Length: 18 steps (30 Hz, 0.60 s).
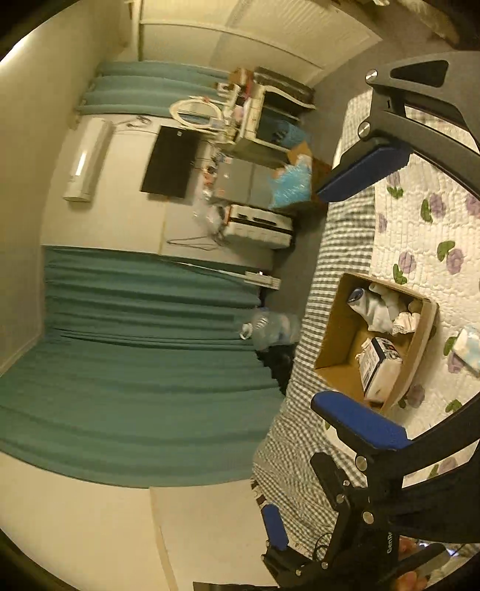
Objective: Organize soft objects
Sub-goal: 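Lift both open tools away from the box and move toward the bed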
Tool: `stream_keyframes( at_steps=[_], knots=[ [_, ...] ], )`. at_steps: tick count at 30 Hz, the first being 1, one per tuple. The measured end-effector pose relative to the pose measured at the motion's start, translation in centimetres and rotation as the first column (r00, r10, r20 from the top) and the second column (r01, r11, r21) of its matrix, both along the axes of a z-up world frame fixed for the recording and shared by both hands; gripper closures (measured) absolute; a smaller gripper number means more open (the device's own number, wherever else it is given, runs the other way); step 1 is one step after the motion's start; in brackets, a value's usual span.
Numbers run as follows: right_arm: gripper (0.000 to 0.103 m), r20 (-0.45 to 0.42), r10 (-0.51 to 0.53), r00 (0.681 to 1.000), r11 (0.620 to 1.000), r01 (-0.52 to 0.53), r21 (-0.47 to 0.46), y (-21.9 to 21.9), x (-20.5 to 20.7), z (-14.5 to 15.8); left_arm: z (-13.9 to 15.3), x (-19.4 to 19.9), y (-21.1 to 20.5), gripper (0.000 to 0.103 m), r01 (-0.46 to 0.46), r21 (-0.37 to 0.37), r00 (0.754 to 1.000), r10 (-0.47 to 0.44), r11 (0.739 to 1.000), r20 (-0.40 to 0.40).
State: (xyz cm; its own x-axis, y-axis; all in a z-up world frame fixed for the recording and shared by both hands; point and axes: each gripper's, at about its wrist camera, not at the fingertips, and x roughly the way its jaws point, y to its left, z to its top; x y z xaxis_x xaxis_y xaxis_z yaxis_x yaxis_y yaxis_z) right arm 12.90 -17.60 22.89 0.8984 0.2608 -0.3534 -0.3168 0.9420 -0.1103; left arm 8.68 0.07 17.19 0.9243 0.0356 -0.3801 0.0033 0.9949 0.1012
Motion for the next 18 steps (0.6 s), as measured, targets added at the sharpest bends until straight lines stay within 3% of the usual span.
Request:
stream_keyframes(
  at_steps=[5, 9, 18],
  knots=[
    [0.0, 0.03, 0.029, 0.999, 0.999, -0.03, 0.032, -0.5, -5.2, 2.5, 1.7, -4.6, 0.3, 0.0, -0.016, 0.026, 0.998, 0.015, 1.0, 0.055],
    [0.0, 0.035, 0.047, 0.998, 0.998, -0.049, 0.033, -0.7, -8.0, 2.9, 1.6, -7.5, 0.9, 0.0, -0.008, -0.004, 0.997, 0.008, 1.0, 0.075],
    [0.0, -0.017, 0.052, 0.999, 0.998, -0.051, 0.042, -1.1, -10.8, -1.8, -2.1, -11.0, 1.0, 0.0, -0.024, 0.024, 0.998, 0.023, 0.999, 0.052]
  ],
)
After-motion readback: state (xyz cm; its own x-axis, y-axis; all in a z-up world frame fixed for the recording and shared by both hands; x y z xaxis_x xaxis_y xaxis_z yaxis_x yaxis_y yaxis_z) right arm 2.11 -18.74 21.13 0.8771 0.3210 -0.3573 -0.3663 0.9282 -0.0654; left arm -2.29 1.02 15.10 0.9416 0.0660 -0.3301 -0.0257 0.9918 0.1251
